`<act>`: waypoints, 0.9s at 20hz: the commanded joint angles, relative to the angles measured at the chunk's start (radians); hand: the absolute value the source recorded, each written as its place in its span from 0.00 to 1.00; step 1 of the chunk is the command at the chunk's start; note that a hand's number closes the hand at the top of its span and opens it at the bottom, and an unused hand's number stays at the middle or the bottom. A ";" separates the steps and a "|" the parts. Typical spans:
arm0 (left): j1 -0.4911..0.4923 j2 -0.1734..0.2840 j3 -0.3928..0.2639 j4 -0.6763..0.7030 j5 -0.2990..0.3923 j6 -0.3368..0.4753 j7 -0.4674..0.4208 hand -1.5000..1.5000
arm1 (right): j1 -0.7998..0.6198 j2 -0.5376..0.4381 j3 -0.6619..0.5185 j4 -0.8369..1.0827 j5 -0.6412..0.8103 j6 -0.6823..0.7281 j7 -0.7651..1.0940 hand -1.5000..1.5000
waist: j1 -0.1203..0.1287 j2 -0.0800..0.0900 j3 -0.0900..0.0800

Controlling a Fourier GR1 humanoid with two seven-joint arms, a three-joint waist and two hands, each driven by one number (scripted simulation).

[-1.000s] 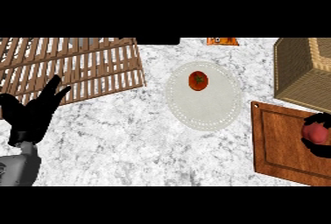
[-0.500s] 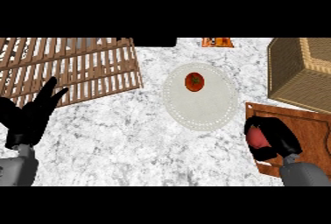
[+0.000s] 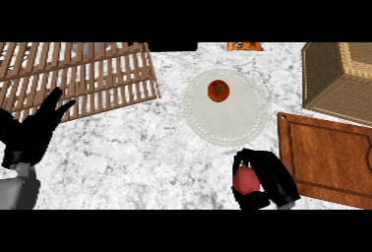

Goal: Pick the bell pepper from the cutting board and place it in the basket

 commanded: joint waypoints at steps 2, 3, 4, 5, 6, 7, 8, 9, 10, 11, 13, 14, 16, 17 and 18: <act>0.017 -0.003 0.008 -0.014 0.009 -0.005 -0.007 0.50 | 0.092 0.052 0.066 -0.269 -0.204 -0.041 0.019 1.00 | -0.003 0.001 0.002; 0.012 -0.014 -0.002 -0.001 -0.009 0.008 -0.012 0.50 | 0.125 0.053 0.109 -0.309 -0.175 -0.101 0.010 1.00 | -0.004 0.003 0.002; 0.015 -0.010 0.006 0.006 0.001 -0.004 -0.026 0.50 | 0.118 0.053 0.089 -0.390 -0.171 -0.075 0.025 1.00 | -0.004 0.004 0.002; -0.031 -0.021 -0.005 0.007 -0.007 0.016 0.010 0.50 | 0.150 0.039 0.071 -0.449 -0.141 -0.067 0.027 1.00 | -0.006 0.005 0.002; 0.002 -0.022 -0.018 -0.026 -0.021 0.023 0.033 0.50 | 0.189 0.039 0.101 -0.561 -0.113 -0.049 0.100 1.00 | -0.008 0.001 0.002; -0.027 -0.028 -0.022 -0.041 -0.005 0.012 0.046 0.50 | 0.116 0.054 0.092 -0.546 -0.119 -0.081 0.180 1.00 | 0.005 0.006 0.002; -0.021 -0.015 -0.008 -0.005 -0.011 0.003 0.012 0.50 | 0.135 0.052 0.063 -0.620 -0.118 -0.045 0.181 1.00 | 0.002 0.007 0.001; -0.039 -0.049 -0.030 0.033 -0.032 0.026 -0.006 0.50 | 0.115 0.054 0.061 -0.671 -0.113 -0.021 0.268 1.00 | 0.000 0.009 0.001; -0.001 -0.045 -0.027 -0.053 -0.011 0.025 0.056 0.50 | 0.119 0.045 0.036 -0.745 -0.113 0.011 0.310 1.00 | 0.007 0.006 0.002; 0.019 -0.042 -0.024 -0.056 -0.021 0.021 0.025 0.50 | 0.080 0.054 0.066 -0.780 -0.090 0.030 0.416 1.00 | 0.013 0.007 0.001; -0.032 -0.044 -0.021 0.022 -0.021 0.005 -0.008 0.50 | -0.052 0.054 -0.003 -0.774 -0.093 0.055 0.512 1.00 | 0.016 0.012 0.001; -0.032 -0.049 -0.038 -0.019 -0.039 0.023 0.030 0.50 | -0.093 0.054 -0.050 -0.797 -0.118 0.104 0.537 1.00 | 0.019 0.011 0.002; -0.056 0.009 0.036 0.032 0.025 -0.039 0.001 0.50 | -0.238 0.054 -0.094 -0.773 -0.105 0.142 0.649 1.00 | 0.022 0.013 0.000; -0.015 -0.037 -0.025 -0.014 -0.042 0.006 0.003 0.50 | -0.248 0.052 -0.105 -0.753 -0.094 0.140 0.645 1.00 | 0.021 0.011 0.002; -0.012 -0.046 -0.019 -0.040 -0.025 0.014 0.030 0.50 | -0.325 0.039 -0.140 -0.751 -0.099 0.164 0.681 1.00 | 0.024 0.010 0.001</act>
